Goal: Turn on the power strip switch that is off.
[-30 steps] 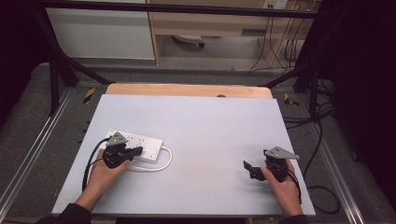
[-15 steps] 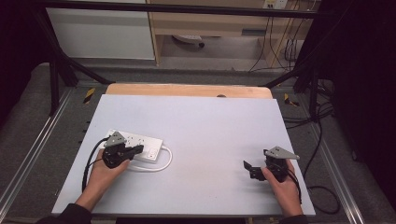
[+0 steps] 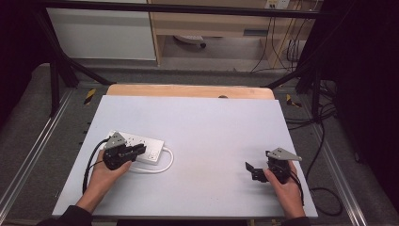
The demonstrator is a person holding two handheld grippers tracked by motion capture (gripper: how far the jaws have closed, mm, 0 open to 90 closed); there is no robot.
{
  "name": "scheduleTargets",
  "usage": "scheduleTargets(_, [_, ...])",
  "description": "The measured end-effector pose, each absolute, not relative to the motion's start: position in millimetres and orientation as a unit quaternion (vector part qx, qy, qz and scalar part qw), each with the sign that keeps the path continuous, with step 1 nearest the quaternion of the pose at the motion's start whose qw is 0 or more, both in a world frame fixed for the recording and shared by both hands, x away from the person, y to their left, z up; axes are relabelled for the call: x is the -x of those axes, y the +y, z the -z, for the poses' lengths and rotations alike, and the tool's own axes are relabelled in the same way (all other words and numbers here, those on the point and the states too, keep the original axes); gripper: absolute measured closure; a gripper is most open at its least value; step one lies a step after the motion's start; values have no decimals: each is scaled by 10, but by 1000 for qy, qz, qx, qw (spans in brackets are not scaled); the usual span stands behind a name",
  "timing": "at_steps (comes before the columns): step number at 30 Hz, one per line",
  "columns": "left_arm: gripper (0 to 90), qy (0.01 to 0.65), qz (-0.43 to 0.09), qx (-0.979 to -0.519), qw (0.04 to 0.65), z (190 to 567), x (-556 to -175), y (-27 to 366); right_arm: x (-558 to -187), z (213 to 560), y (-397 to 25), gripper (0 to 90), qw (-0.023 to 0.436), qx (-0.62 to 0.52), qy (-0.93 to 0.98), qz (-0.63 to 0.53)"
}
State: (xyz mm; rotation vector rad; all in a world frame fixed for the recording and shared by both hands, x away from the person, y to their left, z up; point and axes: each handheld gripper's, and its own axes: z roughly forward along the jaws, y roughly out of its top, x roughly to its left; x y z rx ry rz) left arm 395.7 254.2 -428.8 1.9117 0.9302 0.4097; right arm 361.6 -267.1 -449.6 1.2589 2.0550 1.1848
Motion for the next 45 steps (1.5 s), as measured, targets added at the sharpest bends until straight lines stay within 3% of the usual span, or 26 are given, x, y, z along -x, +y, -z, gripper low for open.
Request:
scheduleTargets(15, [586,390,-169,-766,483,4278,-3966,2544,-3615,4491,-2667,25,223,-458,743,-435])
scheduleTargets(29, [458,386,-168,-759,497,4251,-3946,2511,-3615,4493,-2669,25,224,-456,745,-433])
scheduleTargets(45, [115,382,-171,-746,518,4203,-3925,2500,-3614,4495,-2671,25,225,-456,745,-431])
